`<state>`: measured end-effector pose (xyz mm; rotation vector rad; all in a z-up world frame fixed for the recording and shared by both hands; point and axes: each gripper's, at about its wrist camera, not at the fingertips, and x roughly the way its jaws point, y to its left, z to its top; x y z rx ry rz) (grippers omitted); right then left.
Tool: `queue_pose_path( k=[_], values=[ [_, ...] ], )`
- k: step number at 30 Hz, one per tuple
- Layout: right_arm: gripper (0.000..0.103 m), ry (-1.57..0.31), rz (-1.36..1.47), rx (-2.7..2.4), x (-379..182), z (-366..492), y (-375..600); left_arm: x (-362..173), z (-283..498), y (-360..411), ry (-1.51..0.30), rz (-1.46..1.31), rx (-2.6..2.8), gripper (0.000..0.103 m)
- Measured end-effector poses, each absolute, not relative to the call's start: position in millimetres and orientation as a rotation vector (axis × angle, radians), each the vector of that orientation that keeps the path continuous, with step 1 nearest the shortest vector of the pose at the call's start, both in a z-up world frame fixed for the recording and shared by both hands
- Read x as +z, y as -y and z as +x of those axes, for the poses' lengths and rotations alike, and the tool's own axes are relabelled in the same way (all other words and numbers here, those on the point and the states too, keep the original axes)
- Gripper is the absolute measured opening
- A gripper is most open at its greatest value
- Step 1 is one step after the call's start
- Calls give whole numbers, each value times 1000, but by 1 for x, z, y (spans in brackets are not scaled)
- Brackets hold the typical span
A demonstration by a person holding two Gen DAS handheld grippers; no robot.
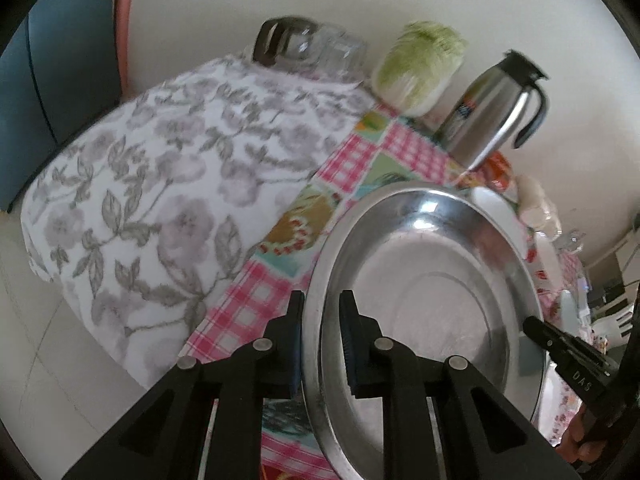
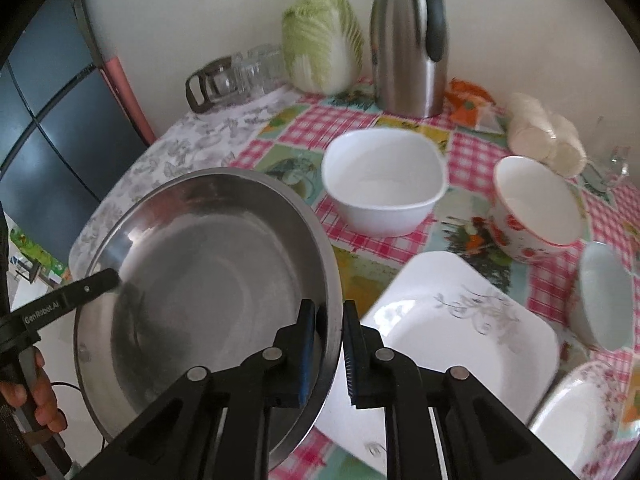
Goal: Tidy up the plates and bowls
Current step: 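Lift the steel plate with both grippers and carry it toward the square white plate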
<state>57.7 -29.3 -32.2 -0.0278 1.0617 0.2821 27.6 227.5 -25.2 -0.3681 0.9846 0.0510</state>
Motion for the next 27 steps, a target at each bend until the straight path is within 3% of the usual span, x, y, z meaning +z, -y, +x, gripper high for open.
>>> queue_pose_path(
  k=[17,27],
  values=[
    [15,-862,216,76,49,8,185,67,50,-69,-866,-226,-188,18],
    [15,-797,317,-100,59,-17,273,73,68,21,-904,-199,-327,18]
  ],
)
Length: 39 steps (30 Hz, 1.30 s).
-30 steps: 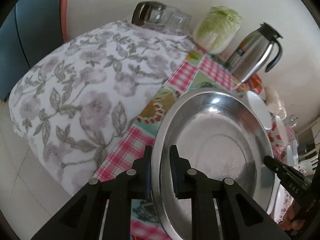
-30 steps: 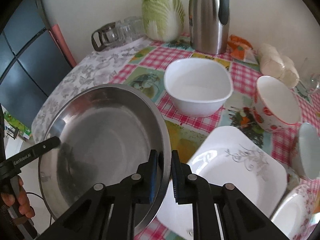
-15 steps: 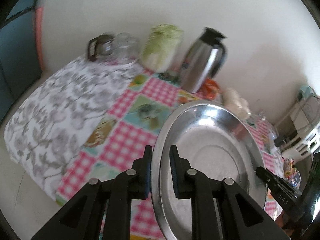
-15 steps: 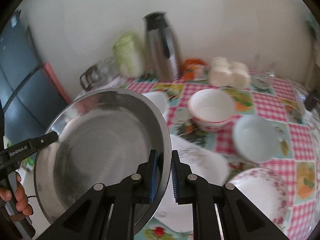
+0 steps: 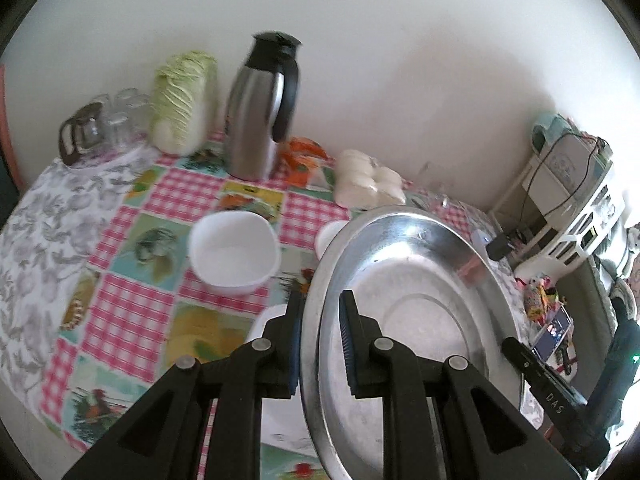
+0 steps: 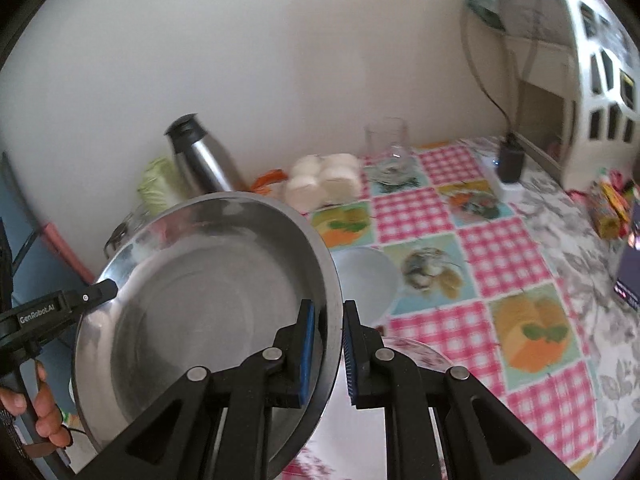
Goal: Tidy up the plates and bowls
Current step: 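Lift the steel plate with both grippers and carry it toward the square white plate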
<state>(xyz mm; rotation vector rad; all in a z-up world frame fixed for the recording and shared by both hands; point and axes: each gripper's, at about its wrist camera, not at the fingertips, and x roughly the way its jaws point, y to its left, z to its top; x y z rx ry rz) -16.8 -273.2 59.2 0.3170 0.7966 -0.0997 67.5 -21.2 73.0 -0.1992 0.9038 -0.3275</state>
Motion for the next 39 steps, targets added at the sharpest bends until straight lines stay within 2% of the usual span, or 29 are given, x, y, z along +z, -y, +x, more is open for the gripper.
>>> queue_pose_path(
  k=[12,39],
  values=[
    [15,-880,312,-143,31,-22,293,32,73,28,-987,-330,-304,18],
    [15,-1035,230,-50,-9,4,236,-22,85,-42,-1117,-533,-161,18]
  ],
)
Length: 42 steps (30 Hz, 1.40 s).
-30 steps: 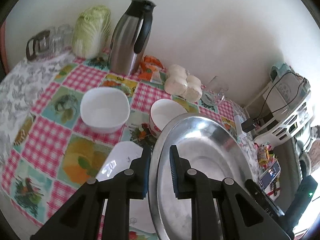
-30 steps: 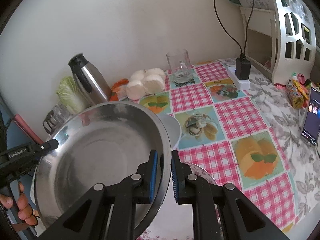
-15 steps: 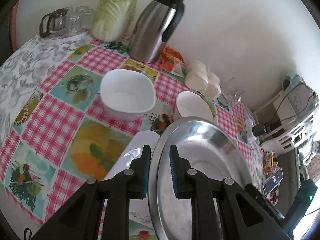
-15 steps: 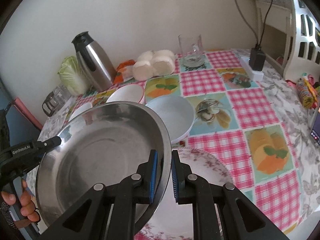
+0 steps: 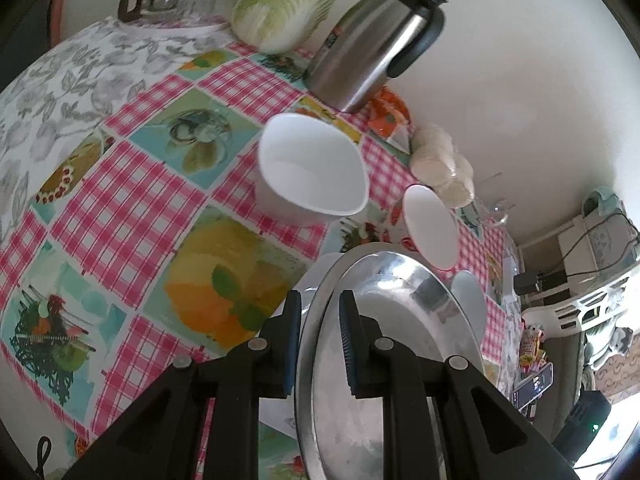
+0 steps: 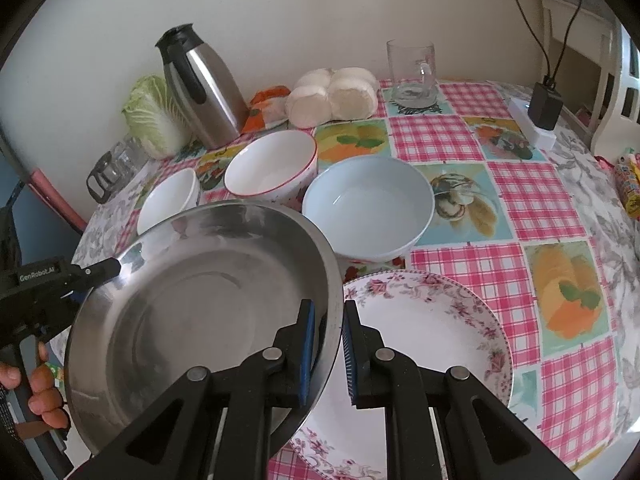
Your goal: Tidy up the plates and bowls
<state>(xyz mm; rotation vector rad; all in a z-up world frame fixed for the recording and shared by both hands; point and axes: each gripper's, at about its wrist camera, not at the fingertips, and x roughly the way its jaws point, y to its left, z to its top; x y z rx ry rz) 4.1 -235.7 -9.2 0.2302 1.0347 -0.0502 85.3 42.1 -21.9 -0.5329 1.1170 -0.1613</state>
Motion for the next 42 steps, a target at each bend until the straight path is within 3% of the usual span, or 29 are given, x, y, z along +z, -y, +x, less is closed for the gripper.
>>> queue_pose_path(
  k=[42],
  values=[
    [16,-1100,149,-49,-41,23,209,-66,100,-63,-1223,-543,-55,24]
  ],
)
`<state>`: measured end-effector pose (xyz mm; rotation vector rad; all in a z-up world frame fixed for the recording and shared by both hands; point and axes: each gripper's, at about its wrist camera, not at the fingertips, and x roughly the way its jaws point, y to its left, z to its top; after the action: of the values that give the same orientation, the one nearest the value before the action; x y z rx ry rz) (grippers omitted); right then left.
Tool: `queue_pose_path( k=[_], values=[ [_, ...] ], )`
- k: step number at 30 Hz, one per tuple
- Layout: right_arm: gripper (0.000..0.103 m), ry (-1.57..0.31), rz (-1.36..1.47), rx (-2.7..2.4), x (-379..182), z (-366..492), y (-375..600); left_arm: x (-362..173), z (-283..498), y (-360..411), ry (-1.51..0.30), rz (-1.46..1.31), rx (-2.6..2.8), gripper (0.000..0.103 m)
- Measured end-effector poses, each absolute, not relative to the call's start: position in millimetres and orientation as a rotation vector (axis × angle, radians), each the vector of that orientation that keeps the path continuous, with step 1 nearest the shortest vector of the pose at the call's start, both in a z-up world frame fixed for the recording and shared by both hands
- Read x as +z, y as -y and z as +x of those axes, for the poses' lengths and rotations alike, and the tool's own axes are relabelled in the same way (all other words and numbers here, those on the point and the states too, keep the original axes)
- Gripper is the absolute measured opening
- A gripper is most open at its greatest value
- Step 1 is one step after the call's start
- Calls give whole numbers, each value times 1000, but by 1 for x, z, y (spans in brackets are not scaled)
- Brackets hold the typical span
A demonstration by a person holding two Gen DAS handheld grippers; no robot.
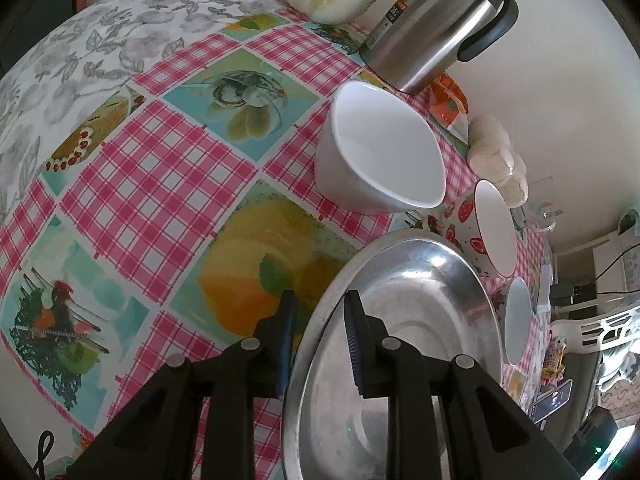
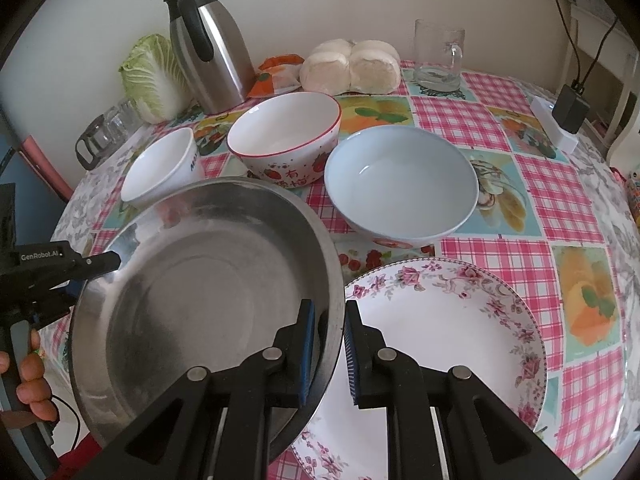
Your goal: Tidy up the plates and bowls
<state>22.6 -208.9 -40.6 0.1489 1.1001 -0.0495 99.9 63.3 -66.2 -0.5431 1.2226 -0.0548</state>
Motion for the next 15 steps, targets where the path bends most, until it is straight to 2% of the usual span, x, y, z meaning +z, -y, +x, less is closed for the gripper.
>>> queue_pose_path(
  k=[15],
  values=[
    [18,-1110,130,-47,-47,27,203,-74,103,-66,-1228,-545,-36,28]
  ],
)
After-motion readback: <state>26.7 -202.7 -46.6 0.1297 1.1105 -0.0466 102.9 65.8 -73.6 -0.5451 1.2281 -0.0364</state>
